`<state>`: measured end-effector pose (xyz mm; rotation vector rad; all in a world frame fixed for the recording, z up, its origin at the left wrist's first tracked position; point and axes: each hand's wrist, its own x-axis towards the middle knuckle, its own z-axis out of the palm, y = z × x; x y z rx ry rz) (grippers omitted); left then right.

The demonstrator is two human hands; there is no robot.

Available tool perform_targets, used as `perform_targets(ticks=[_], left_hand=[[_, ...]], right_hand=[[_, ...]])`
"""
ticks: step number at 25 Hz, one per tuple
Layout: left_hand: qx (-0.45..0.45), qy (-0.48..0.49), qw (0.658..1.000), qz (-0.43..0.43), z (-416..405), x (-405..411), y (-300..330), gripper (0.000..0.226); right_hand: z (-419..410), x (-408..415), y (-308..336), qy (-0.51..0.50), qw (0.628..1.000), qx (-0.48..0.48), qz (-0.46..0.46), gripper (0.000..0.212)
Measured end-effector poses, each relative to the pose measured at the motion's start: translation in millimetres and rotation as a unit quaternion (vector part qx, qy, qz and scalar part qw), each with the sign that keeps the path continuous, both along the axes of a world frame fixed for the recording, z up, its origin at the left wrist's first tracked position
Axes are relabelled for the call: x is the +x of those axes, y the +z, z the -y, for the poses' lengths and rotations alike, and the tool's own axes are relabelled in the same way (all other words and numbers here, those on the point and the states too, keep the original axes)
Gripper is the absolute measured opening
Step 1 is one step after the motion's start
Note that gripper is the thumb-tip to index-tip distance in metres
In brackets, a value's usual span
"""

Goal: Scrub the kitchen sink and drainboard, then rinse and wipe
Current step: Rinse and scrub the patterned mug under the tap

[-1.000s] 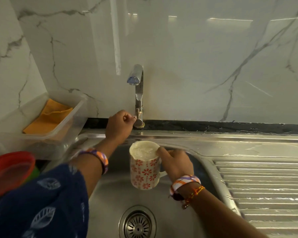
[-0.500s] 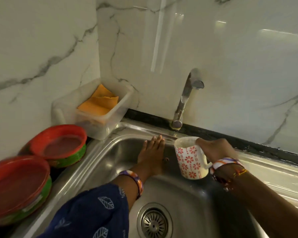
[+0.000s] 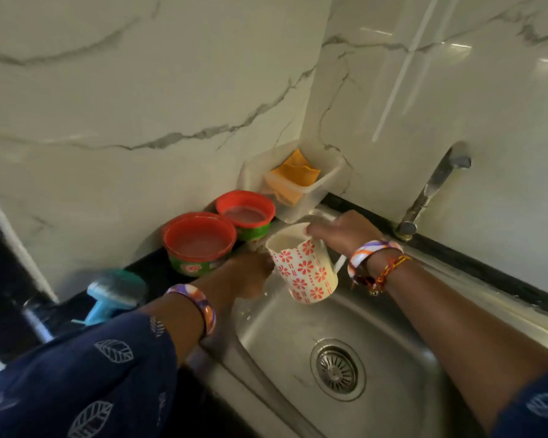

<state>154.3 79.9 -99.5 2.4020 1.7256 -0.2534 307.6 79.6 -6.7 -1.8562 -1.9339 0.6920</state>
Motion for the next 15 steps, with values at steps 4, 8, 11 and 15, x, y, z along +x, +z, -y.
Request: perform_targets(ticks=[4, 8, 11, 15], left_hand=[[-0.077, -0.02, 0.997, -0.014, 58, -27, 7, 0.048], [-0.143, -0.047, 0.986, -0.068, 101, -20, 9, 0.04], [-0.182, -0.063, 0.981, -0.038, 128, 11, 13, 0.039], [-0.227, -0.1, 0.968, 0.036, 153, 74, 14, 0.038]], right_hand=[[49, -4, 14, 0.074, 0.997, -0.021, 0.021, 0.03], [95, 16, 15, 0.092, 0.993, -0.054, 0.049, 0.03], [123, 44, 9, 0.076, 0.988, -0.102, 0.086, 0.035], [157, 89, 8, 0.016, 0.983, -0.136, 0.125, 0.036]])
